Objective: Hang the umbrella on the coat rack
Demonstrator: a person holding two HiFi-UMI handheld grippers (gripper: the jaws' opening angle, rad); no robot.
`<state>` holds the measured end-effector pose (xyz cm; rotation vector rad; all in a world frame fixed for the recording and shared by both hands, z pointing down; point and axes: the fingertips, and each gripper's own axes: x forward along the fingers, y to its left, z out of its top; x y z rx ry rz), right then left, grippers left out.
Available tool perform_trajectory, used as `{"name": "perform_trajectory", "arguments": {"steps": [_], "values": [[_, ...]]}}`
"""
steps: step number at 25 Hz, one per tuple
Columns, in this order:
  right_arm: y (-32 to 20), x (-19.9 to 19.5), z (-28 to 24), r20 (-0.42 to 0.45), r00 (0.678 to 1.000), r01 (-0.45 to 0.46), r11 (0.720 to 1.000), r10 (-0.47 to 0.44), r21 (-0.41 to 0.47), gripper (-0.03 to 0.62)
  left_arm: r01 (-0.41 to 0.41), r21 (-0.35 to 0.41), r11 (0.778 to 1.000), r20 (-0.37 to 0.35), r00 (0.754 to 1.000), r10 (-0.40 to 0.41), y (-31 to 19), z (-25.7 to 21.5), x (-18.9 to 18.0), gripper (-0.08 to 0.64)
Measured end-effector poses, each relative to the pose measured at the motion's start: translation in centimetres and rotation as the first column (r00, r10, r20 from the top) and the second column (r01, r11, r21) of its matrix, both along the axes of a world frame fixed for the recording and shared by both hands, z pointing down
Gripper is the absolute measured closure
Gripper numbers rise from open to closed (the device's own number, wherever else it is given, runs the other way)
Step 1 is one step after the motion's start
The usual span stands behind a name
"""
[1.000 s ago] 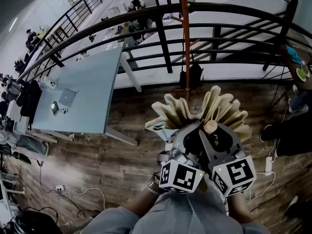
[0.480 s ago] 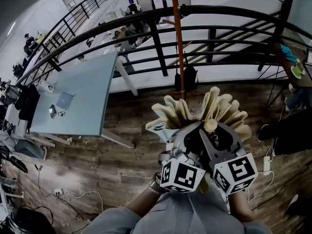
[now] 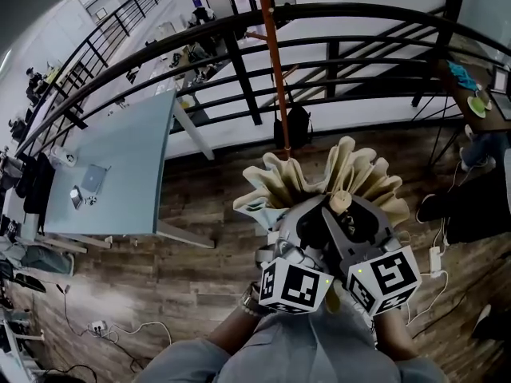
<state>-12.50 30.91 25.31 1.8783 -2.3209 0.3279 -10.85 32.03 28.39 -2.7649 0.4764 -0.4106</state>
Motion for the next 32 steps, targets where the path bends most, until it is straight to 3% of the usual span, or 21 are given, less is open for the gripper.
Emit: {"name": "perform_trajectory", "arguments": {"steps": [2,6,16,20,24,32], "values": [[-0.7,0.6,0.1,-0.006,1.000,0.004,1.000,-0.004,-0.014,0.457,0.000,0.000,1.000,-0.003,1.000,0.000,-0.8,0.1,0.7,0.390],[-3.1,2.0,0.3,0.002,1.000,0.005,0.999,-0.005,0.041,0.457,-0.004,-0.008,1.000,0.003,1.000,0.004,-2.8,0.7,2.0,0.390],[-10.9,6.9,0.7,0.013,0.999,0.033,0.999,-0.033,-0.021,0.457,0.023,-0.025,0.999,0.009,1.000,-0.023,-10.8,0.5,7.0,0.391],[-14.8,9.0,0.2,0.010,0.999,0.042,0.999,-0.042,0.016,0.457,0.039,-0.032,0.999,0.006,0.999,-0.039,-14.4,0.3,9.1,0.391],[-17.6,11.0,0.4,0.009,0.999,0.051,0.998,-0.051,-0.044,0.457,0.047,-0.026,0.999,-0.001,0.999,-0.047,-17.6,-0.1,11.1,0.391],[-22.9,14.2,-0.3,0.011,0.998,0.057,0.998,-0.057,0.019,0.457,0.060,-0.018,0.998,0.003,0.998,-0.060,-22.7,-0.4,14.2,0.393]]}}
